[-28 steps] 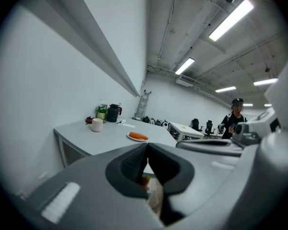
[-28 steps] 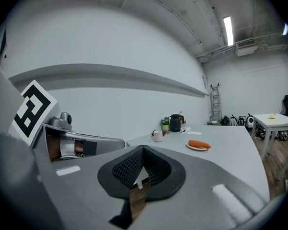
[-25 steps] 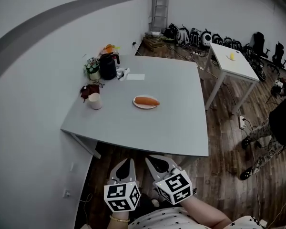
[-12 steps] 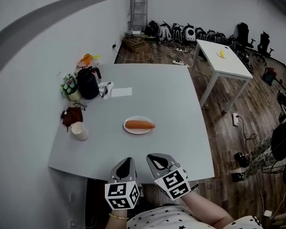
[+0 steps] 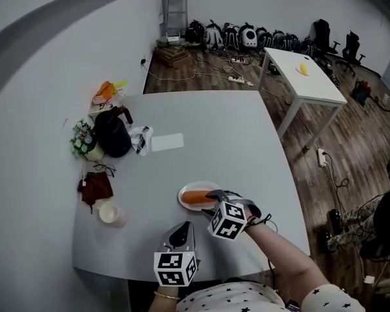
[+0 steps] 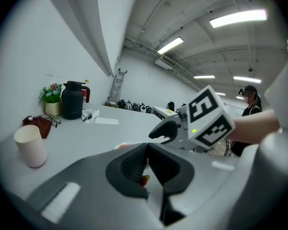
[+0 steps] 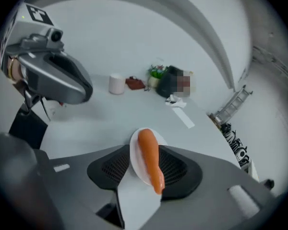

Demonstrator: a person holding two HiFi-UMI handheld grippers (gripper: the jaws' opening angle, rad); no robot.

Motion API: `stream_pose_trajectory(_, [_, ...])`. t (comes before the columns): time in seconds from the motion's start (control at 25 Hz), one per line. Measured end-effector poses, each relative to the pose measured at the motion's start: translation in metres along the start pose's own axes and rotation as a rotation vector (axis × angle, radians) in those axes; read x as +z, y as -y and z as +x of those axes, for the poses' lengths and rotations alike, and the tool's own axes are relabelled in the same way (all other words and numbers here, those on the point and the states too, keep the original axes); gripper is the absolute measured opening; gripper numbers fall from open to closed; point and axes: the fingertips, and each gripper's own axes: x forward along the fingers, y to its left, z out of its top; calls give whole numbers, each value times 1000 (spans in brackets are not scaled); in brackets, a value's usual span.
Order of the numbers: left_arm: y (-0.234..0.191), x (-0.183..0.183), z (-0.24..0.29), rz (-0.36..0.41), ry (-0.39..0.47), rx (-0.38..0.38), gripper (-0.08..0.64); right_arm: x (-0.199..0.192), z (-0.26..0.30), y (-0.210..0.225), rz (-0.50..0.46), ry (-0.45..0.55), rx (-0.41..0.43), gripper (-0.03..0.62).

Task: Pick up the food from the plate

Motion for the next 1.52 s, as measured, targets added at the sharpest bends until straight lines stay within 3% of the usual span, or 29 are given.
stream_pose_trajectory(0.12, [-11, -1, 11, -18, -21, -15, 8, -11, 43, 7, -71, -139, 113, 241])
stream_pose_trajectory(0.28, [-22, -4, 20, -43, -41, -27, 8, -25, 87, 10, -112, -267, 231, 268])
stream_pose_trajectory(0.44, [-23, -7, 22, -41, -58, -37, 8, -33, 106, 18, -133, -317, 251, 218])
stream_pose_trajectory(0.56, [-26, -10, 22, -42, -64, -34, 8, -33, 109, 20, -123, -321, 286, 218])
stream_pose_trajectory(0.72, [-28, -10, 20, -40, -67, -25, 8, -32, 106, 21, -120, -295, 251, 215])
stream_pose_trajectory(0.88, [-29, -4, 14, -38, -48, -18, 8, -18, 88, 22, -23, -160, 164, 215])
stream_pose_trajectory(1.24, [-18, 17, -9, -45, 53, 39, 8, 37, -44, 4, 456, 388, -58, 215])
stream_pose_trajectory(1.36, [-11, 21, -17, -36, 80, 52, 8, 37, -81, -13, 587, 492, -117, 215])
stream_pose_trajectory(1.52, [-1, 19, -24, -29, 93, 52, 8, 28, -112, -35, 684, 559, -175, 215])
